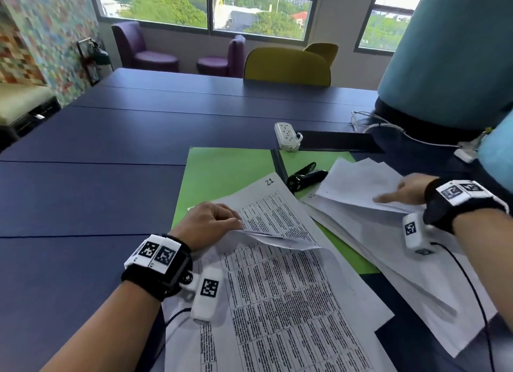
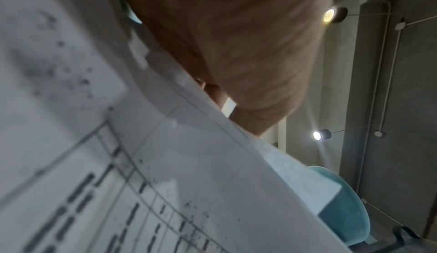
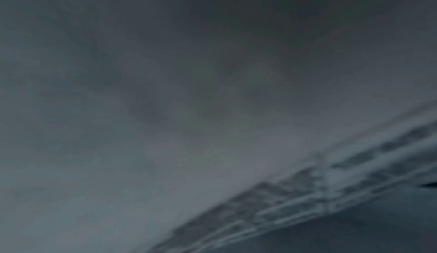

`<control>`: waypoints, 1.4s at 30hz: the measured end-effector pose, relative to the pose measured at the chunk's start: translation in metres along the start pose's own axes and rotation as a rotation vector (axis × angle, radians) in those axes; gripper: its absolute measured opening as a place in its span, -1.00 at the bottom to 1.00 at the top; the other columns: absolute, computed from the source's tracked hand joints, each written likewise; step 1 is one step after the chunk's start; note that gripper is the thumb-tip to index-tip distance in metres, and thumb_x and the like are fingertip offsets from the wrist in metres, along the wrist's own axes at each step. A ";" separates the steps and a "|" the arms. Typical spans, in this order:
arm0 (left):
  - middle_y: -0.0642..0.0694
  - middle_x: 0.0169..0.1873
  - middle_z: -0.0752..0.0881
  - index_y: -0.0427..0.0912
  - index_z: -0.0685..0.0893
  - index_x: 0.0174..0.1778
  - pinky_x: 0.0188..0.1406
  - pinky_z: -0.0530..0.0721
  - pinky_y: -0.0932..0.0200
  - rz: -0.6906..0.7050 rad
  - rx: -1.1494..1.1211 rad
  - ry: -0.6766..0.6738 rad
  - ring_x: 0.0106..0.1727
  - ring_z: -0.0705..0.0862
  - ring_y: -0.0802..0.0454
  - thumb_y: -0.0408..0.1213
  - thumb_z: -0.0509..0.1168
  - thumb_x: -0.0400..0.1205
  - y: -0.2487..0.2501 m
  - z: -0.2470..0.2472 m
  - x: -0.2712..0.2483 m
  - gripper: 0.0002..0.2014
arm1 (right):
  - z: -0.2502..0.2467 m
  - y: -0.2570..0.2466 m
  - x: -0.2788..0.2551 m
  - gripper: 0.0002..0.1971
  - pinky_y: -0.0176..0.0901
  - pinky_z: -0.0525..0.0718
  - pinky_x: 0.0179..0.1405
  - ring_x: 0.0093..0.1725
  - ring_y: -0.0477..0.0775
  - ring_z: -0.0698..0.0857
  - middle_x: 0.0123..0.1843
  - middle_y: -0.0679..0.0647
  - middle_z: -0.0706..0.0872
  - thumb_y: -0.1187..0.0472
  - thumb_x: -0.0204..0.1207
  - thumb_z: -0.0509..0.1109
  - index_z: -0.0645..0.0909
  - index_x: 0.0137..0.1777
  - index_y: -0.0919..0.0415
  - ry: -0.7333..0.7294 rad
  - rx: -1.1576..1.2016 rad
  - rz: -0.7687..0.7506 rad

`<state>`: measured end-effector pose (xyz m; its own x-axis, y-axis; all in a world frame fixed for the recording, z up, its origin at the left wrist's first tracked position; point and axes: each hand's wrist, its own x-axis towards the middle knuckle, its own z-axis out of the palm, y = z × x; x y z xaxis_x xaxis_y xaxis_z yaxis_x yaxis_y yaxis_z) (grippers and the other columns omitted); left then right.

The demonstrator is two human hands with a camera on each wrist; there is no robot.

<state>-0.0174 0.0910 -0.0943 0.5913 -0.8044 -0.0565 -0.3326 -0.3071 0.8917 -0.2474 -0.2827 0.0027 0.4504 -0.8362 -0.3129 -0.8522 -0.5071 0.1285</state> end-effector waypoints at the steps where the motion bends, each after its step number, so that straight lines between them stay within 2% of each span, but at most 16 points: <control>1: 0.19 -0.12 0.85 0.01 0.91 -0.30 0.28 0.69 0.05 0.004 -0.001 0.005 0.02 0.79 0.13 -0.18 0.51 0.57 -0.001 0.000 0.001 -0.87 | -0.009 -0.004 -0.004 -0.31 -0.11 0.48 -0.04 0.10 0.18 0.60 0.20 0.16 0.67 -0.46 0.42 0.33 0.67 0.00 0.25 0.042 -0.009 -0.028; 5: 0.20 -0.15 0.85 0.04 0.90 -0.29 0.27 0.70 -0.03 0.012 -0.005 0.021 0.02 0.80 0.06 -0.18 0.50 0.56 -0.003 0.002 0.004 -0.87 | -0.054 -0.014 -0.033 -0.42 -0.08 0.55 -0.04 0.02 0.22 0.65 0.02 0.17 0.75 -0.31 0.57 0.30 0.74 -0.15 0.27 0.230 0.000 -0.108; 10: 0.22 -0.14 0.86 0.09 0.91 -0.26 0.33 0.69 -0.04 0.005 0.018 0.013 0.04 0.80 0.10 -0.16 0.51 0.57 -0.004 0.001 0.003 -0.89 | -0.097 -0.033 -0.094 -0.57 -0.09 0.47 0.04 0.13 0.21 0.59 0.11 0.11 0.67 -0.22 0.58 0.35 0.75 0.04 0.17 0.394 0.032 -0.219; 14: 0.20 -0.16 0.86 0.16 0.89 -0.31 0.34 0.68 -0.05 -0.003 0.023 0.015 0.04 0.80 0.07 -0.16 0.52 0.56 -0.002 0.001 0.002 -0.85 | -0.119 -0.040 -0.142 -0.62 -0.08 0.53 0.03 0.04 0.11 0.65 -0.02 -0.01 0.72 -0.30 0.50 0.41 0.71 0.00 0.00 0.445 0.245 -0.314; 16: 0.18 -0.18 0.86 0.16 0.89 -0.33 0.32 0.70 -0.07 -0.012 0.026 0.023 0.02 0.80 0.05 -0.16 0.52 0.56 -0.002 0.001 0.002 -0.84 | -0.113 -0.035 -0.153 -0.67 -0.10 0.55 -0.03 -0.02 0.08 0.69 -0.09 0.00 0.75 -0.24 0.49 0.46 0.72 -0.02 0.01 0.426 0.292 -0.328; 19: 0.16 -0.18 0.87 0.18 0.89 -0.33 0.32 0.70 -0.10 -0.012 0.020 0.017 0.04 0.81 0.00 -0.04 0.52 0.46 0.001 0.000 -0.001 -0.93 | -0.077 -0.009 -0.134 -0.65 -0.10 0.62 0.00 -0.02 0.11 0.70 -0.02 0.07 0.78 -0.18 0.49 0.50 0.75 0.02 0.09 0.360 0.238 -0.222; 22: 0.13 -0.18 0.87 0.23 0.88 -0.36 0.32 0.70 -0.10 -0.005 0.014 0.019 0.06 0.81 -0.03 0.02 0.51 0.40 0.003 -0.001 -0.001 -0.95 | -0.022 0.025 -0.110 -0.38 -0.13 0.56 -0.02 0.13 0.21 0.67 0.24 0.28 0.73 -0.28 0.61 0.27 0.67 0.31 0.28 0.088 0.130 0.051; 25: 0.10 -0.19 0.88 0.23 0.88 -0.35 0.27 0.71 -0.10 -0.006 0.024 0.013 0.03 0.81 -0.06 -0.10 0.54 0.52 0.001 -0.001 0.001 -0.86 | 0.030 0.059 -0.097 -0.26 -0.11 0.42 0.33 0.52 0.29 0.49 0.57 0.37 0.47 -0.24 0.70 0.09 0.37 0.59 0.42 -0.072 0.313 0.260; 28: 0.05 -0.21 0.88 0.17 0.89 -0.31 0.20 0.72 -0.06 -0.014 0.014 0.009 -0.08 0.78 0.01 -0.13 0.53 0.54 0.000 0.000 0.002 -0.87 | 0.051 0.068 -0.092 -0.26 -0.07 0.36 0.43 0.53 0.30 0.48 0.56 0.35 0.46 -0.21 0.70 0.09 0.38 0.56 0.46 -0.089 0.583 0.307; 30: 0.01 -0.22 0.88 0.15 0.89 -0.29 0.12 0.72 0.00 -0.024 0.002 0.010 -0.13 0.75 0.05 -0.01 0.54 0.45 0.002 0.000 0.001 -0.94 | 0.053 0.064 -0.092 -0.34 0.00 0.37 0.44 0.53 0.33 0.46 0.56 0.34 0.46 -0.10 0.74 0.14 0.36 0.57 0.48 -0.043 0.759 0.293; 32: -0.03 -0.21 0.88 0.15 0.89 -0.30 0.00 0.69 0.09 -0.020 -0.010 0.014 -0.16 0.74 0.05 0.10 0.48 0.31 0.001 0.000 0.001 -0.82 | 0.051 0.064 -0.095 -0.47 -0.02 0.48 0.18 0.34 0.33 0.59 0.44 0.39 0.56 0.06 0.75 0.22 0.44 0.51 0.51 -0.016 0.835 0.303; 34: -0.06 -0.19 0.88 0.12 0.89 -0.29 -0.05 0.64 0.13 -0.018 -0.014 0.012 -0.17 0.74 0.04 0.03 0.50 0.39 0.001 0.000 0.001 -0.88 | 0.053 0.070 -0.093 -0.55 -0.05 0.54 -0.09 -0.01 0.23 0.64 0.13 0.33 0.66 0.20 0.67 0.35 0.52 0.43 0.52 0.002 0.893 0.300; 36: -0.06 -0.19 0.88 0.11 0.89 -0.28 -0.05 0.64 0.12 -0.020 -0.014 0.011 -0.17 0.74 0.04 -0.02 0.52 0.44 0.000 0.000 0.000 -0.91 | 0.056 0.074 -0.093 -0.55 -0.06 0.60 -0.27 -0.23 0.12 0.63 -0.11 0.18 0.67 0.26 0.55 0.46 0.57 0.38 0.49 0.051 0.962 0.292; 39: -0.02 -0.21 0.88 0.13 0.89 -0.30 -0.02 0.68 0.06 -0.025 -0.009 0.009 -0.18 0.74 0.05 0.09 0.42 0.31 0.000 0.000 0.000 -0.80 | 0.062 0.077 -0.095 -0.64 0.01 0.74 -0.05 -0.18 0.16 0.72 -0.11 0.19 0.78 0.28 0.27 0.65 0.76 0.09 0.27 0.231 1.092 0.270; 40: -0.02 -0.21 0.88 0.13 0.89 -0.30 -0.01 0.69 0.05 -0.026 -0.011 0.008 -0.18 0.74 0.05 0.08 0.43 0.33 -0.001 0.000 0.001 -0.81 | 0.060 0.071 -0.106 -0.73 -0.02 0.73 -0.08 -0.19 0.17 0.72 -0.09 0.23 0.80 0.33 0.27 0.65 0.76 -0.01 0.22 0.300 1.116 0.272; 42: -0.01 -0.23 0.88 0.13 0.89 -0.29 -0.03 0.68 0.07 -0.023 -0.014 0.004 -0.19 0.74 0.05 0.03 0.46 0.39 -0.001 0.001 0.001 -0.87 | 0.060 0.064 -0.120 -0.82 -0.13 0.63 -0.22 -0.27 0.13 0.67 -0.14 0.23 0.77 0.42 0.39 0.56 0.75 -0.03 0.28 0.445 1.066 0.215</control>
<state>-0.0171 0.0901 -0.0952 0.6020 -0.7949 -0.0756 -0.3083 -0.3187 0.8963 -0.3722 -0.2024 -0.0084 0.1436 -0.9896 0.0030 -0.6189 -0.0922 -0.7801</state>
